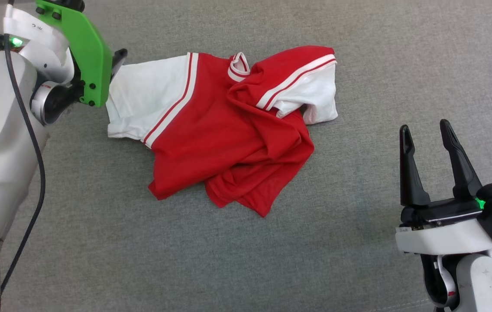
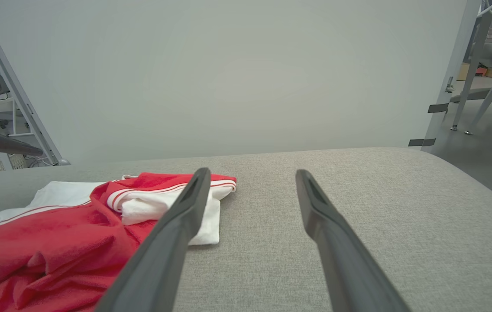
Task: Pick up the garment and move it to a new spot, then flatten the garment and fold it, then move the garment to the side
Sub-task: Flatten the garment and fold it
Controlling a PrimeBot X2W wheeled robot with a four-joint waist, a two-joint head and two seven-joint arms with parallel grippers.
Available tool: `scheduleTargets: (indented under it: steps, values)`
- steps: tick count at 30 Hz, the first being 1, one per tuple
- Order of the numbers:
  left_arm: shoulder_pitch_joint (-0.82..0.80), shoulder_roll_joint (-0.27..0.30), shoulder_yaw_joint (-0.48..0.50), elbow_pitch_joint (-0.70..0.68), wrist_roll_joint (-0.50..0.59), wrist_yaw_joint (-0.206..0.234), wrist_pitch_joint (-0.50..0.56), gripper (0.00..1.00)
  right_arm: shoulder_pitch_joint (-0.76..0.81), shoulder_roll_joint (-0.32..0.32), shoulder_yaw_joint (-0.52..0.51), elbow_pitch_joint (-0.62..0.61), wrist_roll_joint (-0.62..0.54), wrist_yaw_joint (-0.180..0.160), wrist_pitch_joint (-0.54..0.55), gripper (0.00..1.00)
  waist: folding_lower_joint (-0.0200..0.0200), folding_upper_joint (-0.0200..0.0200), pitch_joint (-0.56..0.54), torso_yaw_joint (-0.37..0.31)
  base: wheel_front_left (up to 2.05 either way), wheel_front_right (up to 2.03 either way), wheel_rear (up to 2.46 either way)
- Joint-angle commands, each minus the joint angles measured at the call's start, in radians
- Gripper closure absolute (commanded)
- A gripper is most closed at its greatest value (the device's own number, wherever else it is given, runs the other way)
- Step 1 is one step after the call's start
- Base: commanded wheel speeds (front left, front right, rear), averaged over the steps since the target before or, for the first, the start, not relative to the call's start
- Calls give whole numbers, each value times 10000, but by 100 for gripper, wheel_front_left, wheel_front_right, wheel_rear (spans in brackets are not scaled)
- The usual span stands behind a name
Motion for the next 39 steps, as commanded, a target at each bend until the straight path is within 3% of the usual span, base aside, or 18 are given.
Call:
scheduleTargets:
  steps: [1, 5, 19, 20, 21, 30, 39]
  values:
    - [-236, 189, -203, 109, -200, -29, 348, 0, -202, -3, 41, -56, -5, -9, -46, 0, -2, -1, 326, -245, 0, 0, 0]
    - [-506, 464, -722, 483, -620, -30, 1063, 0, -365, -3, 93, -96, 28, -9, -46, 0, -2, -1, 601, -409, 0, 0, 0]
    - [-187, 875, -2207, 1209, -1603, -30, 2073, 0, -596, -3, 69, -129, 107, -9, -46, 0, -2, -1, 1001, -689, 0, 0, 0]
    - [-172, 907, -2309, 1154, -1682, -30, 2057, 63, -589, -3, 57, -128, 107, -9, -46, 0, -2, -1, 985, -669, 0, 0, 0]
    - [-170, 927, -2371, 1106, -1743, -30, 1989, 100, -584, -3, 52, -123, 105, -9, -46, 0, -2, -1, 965, -650, 0, 0, 0]
    - [-460, 1128, -2341, 1070, -2079, -30, 126, 100, -397, -3, 39, -30, 27, -9, -46, 0, -2, -1, 365, -23, 0, 0, 0]
    - [142, 1921, -2200, 2261, -2125, -17, -1101, 100, -200, -3, 61, 45, -74, -9, -46, 0, -2, -1, -134, 347, 0, 0, 0]
